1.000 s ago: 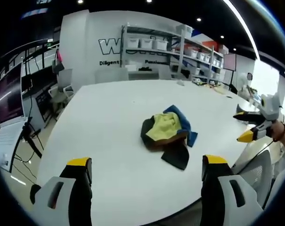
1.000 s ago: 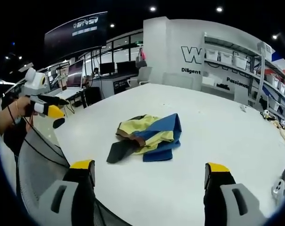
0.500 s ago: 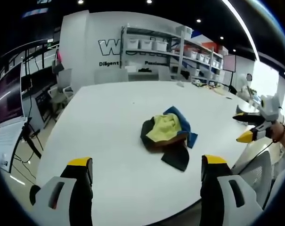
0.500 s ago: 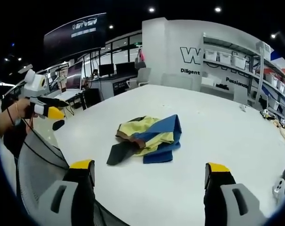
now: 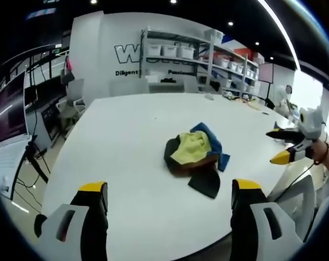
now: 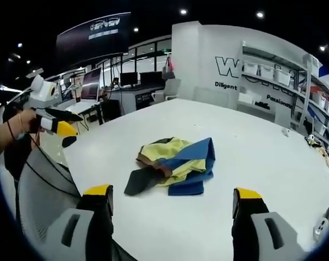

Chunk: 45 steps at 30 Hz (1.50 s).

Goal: Fold the garment on the visible template until the final outline fits inside the template.

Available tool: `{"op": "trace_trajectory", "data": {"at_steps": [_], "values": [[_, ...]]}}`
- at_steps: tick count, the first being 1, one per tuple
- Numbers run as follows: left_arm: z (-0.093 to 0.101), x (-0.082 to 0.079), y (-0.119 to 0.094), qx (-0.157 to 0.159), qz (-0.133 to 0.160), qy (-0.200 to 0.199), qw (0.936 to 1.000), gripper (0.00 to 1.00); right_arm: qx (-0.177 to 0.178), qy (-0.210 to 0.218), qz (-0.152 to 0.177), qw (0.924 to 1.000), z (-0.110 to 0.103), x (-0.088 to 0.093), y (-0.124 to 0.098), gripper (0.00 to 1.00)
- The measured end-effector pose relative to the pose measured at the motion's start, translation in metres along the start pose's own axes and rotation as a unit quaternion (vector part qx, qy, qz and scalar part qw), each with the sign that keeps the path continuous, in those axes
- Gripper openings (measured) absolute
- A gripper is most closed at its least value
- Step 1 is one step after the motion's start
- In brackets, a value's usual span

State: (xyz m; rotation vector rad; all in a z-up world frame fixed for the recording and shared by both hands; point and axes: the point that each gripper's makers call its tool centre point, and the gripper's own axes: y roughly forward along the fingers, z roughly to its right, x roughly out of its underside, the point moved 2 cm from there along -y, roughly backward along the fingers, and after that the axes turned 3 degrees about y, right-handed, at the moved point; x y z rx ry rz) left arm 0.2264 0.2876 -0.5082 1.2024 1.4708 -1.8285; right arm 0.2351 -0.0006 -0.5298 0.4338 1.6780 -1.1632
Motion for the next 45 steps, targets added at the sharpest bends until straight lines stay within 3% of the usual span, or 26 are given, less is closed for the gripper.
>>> {"op": "trace_trajectory", "data": {"at_steps": [7, 17, 23, 28, 31, 35, 38, 43, 45], "values": [[-0.002, -0.001, 0.003, -0.011, -0.002, 0.009, 0.9999, 0.88, -0.026, -0.059, -0.012, 0.9979, -0.011, 0.002, 0.016, 0.77], [-0.001, -0.003, 0.011, -0.007, -0.006, 0.010, 0.9999, 0.85, -0.035, -0.129, -0.022, 0.9908, -0.015, -0.003, 0.040, 0.64], [-0.004, 0.003, 0.017, -0.012, -0.020, 0.016, 0.9996, 0.84, -0.046, -0.129, -0.018, 0.9904, -0.015, -0.007, 0.056, 0.56], [-0.003, 0.005, 0.024, -0.012, -0.023, 0.019, 0.9995, 0.83, -0.049, -0.166, -0.015, 0.9847, -0.015, -0.009, 0.067, 0.48], [-0.005, 0.007, 0.029, -0.013, -0.028, 0.028, 0.9992, 0.82, -0.048, -0.196, -0.023, 0.9791, -0.013, -0.008, 0.073, 0.44], [-0.006, 0.008, 0.037, -0.016, -0.029, 0.058, 0.9978, 0.78, -0.046, -0.248, -0.037, 0.9669, -0.013, -0.006, 0.083, 0.41], [-0.006, 0.011, 0.045, -0.015, -0.033, 0.065, 0.9972, 0.76, -0.045, -0.284, -0.061, 0.9557, -0.012, 0.001, 0.095, 0.33], [-0.005, 0.015, 0.052, -0.017, -0.041, 0.078, 0.9959, 0.74, -0.044, -0.322, -0.062, 0.9438, -0.017, -0.001, 0.108, 0.39], [-0.004, 0.017, 0.058, -0.014, -0.039, 0.078, 0.9961, 0.73, -0.046, -0.322, -0.062, 0.9435, -0.019, -0.002, 0.110, 0.38]]}}
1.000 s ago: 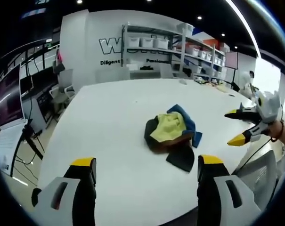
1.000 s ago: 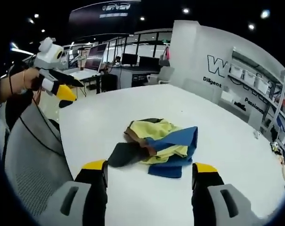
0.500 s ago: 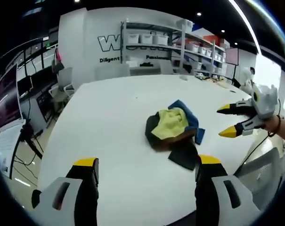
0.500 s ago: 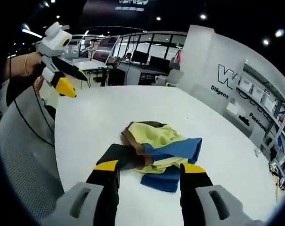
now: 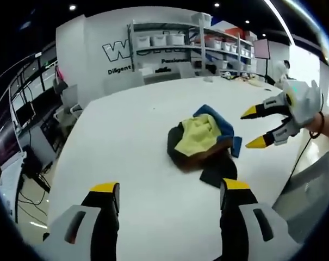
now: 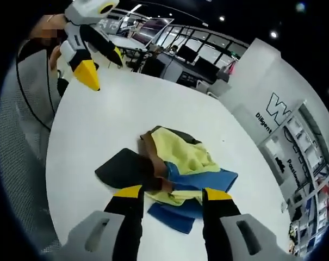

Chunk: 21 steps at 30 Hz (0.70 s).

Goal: Fold the garment on the visible template until the final outline fits inside the template.

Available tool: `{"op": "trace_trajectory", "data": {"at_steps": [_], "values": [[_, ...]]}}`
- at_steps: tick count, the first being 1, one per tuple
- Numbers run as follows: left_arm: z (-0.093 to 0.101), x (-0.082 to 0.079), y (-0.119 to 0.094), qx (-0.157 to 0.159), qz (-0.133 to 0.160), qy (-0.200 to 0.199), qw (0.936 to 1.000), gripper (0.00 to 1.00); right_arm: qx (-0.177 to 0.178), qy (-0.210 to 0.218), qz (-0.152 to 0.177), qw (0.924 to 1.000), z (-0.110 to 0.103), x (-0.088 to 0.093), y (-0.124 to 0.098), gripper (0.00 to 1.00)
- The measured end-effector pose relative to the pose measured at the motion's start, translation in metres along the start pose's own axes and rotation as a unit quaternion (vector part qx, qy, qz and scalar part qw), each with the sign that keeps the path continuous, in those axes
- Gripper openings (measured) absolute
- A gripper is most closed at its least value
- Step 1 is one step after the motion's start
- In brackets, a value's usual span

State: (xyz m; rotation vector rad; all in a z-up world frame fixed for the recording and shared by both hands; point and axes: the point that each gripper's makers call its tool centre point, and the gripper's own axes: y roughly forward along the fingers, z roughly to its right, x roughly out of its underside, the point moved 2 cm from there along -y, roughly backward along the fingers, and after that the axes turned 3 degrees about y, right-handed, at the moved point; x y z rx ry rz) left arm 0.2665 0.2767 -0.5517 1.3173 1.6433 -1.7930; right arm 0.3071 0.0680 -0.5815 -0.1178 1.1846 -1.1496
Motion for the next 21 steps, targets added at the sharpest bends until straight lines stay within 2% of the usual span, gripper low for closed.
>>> {"op": "trace_trajectory", "data": {"at_steps": [3, 7, 11, 14, 17, 21], "values": [[-0.004, -0.001, 0.007, -0.019, 0.000, 0.027, 0.9995, 0.72, 0.000, -0.034, -0.009, 0.9994, 0.000, -0.003, 0.007, 0.39], [-0.001, 0.002, 0.018, -0.011, -0.013, 0.046, 0.9988, 0.71, -0.009, -0.067, -0.017, 0.9976, -0.002, -0.003, 0.016, 0.40], [-0.001, 0.002, 0.027, -0.006, -0.012, 0.053, 0.9985, 0.70, -0.008, -0.104, -0.028, 0.9941, -0.001, -0.001, 0.025, 0.39], [-0.002, 0.001, 0.032, -0.002, -0.013, 0.068, 0.9976, 0.69, -0.008, -0.130, -0.030, 0.9910, 0.000, -0.002, 0.030, 0.36], [-0.004, -0.002, 0.040, -0.006, -0.010, 0.112, 0.9936, 0.67, -0.009, -0.154, -0.029, 0.9876, 0.001, -0.004, 0.035, 0.32], [-0.004, -0.003, 0.047, -0.003, -0.013, 0.122, 0.9924, 0.67, -0.014, -0.175, -0.029, 0.9841, 0.002, -0.004, 0.041, 0.25]]}}
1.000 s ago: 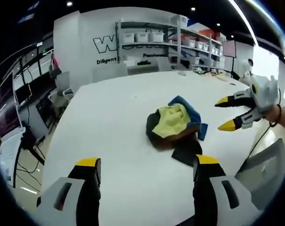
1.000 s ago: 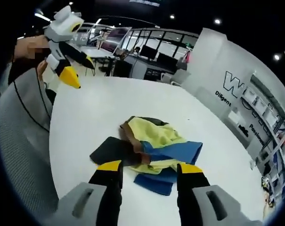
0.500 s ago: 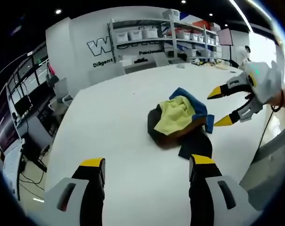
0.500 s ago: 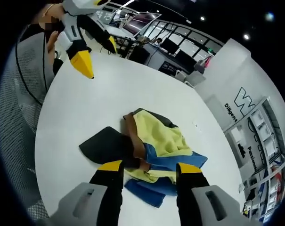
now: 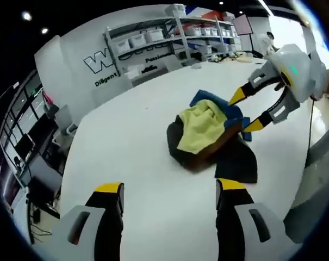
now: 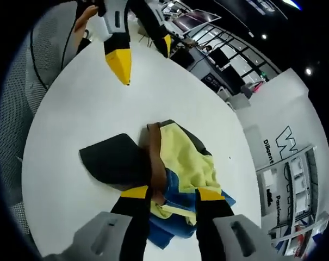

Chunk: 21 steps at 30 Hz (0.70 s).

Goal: Fold the garment on the visible template until the final outline fits inside the template.

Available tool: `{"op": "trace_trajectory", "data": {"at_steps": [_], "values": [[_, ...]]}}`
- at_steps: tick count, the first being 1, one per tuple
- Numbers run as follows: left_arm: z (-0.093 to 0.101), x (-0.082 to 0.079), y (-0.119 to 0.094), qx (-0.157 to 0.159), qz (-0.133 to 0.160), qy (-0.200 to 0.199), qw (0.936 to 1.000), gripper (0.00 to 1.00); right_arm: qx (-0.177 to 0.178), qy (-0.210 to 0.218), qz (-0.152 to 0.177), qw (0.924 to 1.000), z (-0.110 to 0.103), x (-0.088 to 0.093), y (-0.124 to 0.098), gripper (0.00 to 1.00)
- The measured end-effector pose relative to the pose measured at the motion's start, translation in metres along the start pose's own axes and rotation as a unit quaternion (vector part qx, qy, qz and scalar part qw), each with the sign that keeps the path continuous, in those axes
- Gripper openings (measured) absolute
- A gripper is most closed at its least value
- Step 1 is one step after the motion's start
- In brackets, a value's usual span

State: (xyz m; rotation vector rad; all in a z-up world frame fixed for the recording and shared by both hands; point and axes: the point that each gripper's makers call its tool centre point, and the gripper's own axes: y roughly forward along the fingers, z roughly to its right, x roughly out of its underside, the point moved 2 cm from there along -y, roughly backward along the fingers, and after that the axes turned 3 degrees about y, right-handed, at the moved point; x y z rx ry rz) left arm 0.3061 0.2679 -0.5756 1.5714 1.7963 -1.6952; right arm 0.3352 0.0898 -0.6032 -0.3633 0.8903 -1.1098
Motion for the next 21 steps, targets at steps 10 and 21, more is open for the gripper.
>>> {"op": "trace_trajectory", "data": {"at_steps": [10, 21], "values": [[0.003, 0.003, 0.015, 0.010, -0.003, 0.003, 0.9999, 0.67, -0.023, 0.127, 0.038, 0.9909, 0.013, -0.004, 0.005, 0.01], [0.008, 0.000, 0.032, 0.021, -0.006, -0.008, 0.9997, 0.65, -0.030, 0.264, 0.069, 0.9616, 0.035, -0.001, 0.005, 0.00]]}}
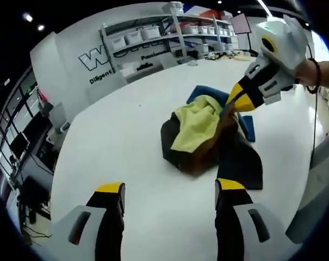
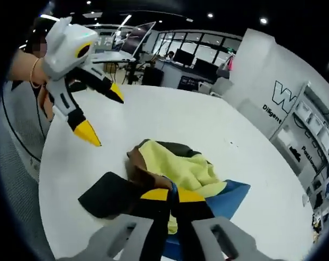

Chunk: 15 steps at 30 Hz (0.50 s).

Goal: Fold the garment on the visible template until the final outline fits inside the template.

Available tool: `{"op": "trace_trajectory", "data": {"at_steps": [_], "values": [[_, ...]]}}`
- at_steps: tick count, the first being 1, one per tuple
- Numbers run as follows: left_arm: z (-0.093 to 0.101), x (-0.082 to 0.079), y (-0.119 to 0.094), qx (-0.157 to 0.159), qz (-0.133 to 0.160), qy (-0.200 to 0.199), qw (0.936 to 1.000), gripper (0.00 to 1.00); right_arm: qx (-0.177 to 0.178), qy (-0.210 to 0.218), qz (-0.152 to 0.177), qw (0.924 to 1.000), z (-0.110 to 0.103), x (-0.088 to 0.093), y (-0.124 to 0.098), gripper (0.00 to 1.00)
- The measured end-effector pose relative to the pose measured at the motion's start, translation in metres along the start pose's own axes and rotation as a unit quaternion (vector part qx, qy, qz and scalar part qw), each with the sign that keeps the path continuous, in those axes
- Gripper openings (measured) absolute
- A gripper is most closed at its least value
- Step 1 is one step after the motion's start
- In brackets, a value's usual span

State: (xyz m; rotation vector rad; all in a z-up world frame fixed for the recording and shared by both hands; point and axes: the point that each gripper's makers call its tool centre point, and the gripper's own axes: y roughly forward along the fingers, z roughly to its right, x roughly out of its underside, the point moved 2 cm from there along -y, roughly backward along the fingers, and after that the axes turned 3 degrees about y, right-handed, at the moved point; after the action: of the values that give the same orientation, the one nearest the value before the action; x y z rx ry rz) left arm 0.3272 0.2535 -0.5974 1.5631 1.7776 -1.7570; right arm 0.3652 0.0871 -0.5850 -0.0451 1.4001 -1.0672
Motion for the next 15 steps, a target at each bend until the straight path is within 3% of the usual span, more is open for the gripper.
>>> {"op": "trace_trajectory", "data": {"at_steps": [6, 12, 15], "values": [[0.002, -0.009, 0.013, 0.006, 0.019, -0.015, 0.9997, 0.61, 0.023, 0.054, 0.010, 0.9982, 0.025, -0.002, 0.000, 0.00], [0.007, -0.016, 0.028, 0.019, 0.022, 0.006, 0.9996, 0.58, 0.045, 0.076, 0.006, 0.9961, 0.048, -0.002, 0.005, 0.00], [0.008, -0.021, 0.038, 0.026, 0.027, 0.034, 0.9987, 0.56, 0.052, 0.085, 0.005, 0.9950, 0.057, -0.001, 0.007, 0.00]]}}
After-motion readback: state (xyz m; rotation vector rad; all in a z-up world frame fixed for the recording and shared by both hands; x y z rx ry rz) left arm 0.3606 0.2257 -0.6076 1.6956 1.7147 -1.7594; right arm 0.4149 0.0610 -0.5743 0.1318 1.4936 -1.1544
